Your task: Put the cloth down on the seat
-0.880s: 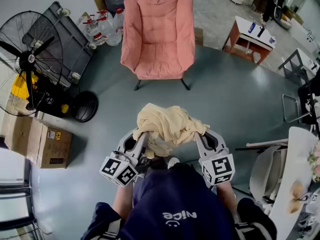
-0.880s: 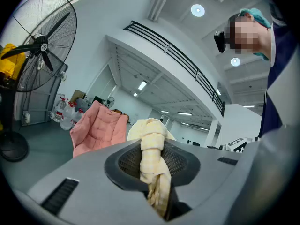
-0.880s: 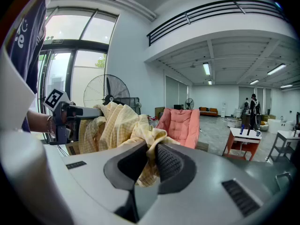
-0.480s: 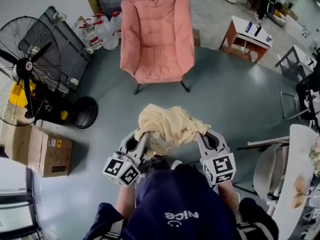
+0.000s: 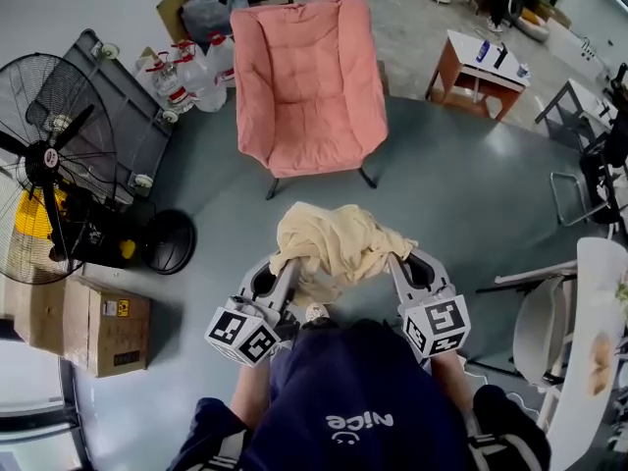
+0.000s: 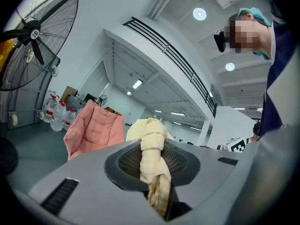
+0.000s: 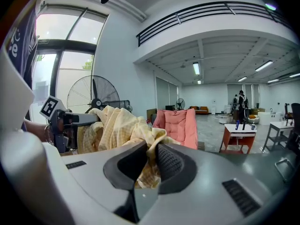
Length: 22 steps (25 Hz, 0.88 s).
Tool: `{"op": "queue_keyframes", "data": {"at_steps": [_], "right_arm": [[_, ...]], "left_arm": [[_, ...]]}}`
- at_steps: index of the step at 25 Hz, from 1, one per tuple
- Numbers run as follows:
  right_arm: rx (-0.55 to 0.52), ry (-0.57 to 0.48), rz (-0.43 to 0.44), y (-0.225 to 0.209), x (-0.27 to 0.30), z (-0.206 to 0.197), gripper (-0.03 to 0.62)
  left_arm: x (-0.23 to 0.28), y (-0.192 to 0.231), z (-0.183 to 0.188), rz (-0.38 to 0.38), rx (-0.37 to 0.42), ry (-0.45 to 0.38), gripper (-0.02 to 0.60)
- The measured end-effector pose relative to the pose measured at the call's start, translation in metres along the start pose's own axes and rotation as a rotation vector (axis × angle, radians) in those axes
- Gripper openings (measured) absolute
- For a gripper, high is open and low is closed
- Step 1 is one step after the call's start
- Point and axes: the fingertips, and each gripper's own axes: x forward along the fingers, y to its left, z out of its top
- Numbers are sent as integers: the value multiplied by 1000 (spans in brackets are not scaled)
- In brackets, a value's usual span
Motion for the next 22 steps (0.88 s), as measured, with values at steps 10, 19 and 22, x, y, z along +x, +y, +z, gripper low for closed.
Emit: {"op": "queue_keyframes", "data": {"at_steps": [10, 19, 22], "right_arm": [[8, -17, -46, 20, 28, 5, 77], [36, -11, -18, -3, 53, 10, 78], [81, -28, 16, -36, 88, 34, 78]], "left_arm": [[5, 41, 16, -20, 13, 8, 91], [28, 51, 17, 2, -18, -3, 91], [68, 64, 32, 39, -22, -5, 91]]}}
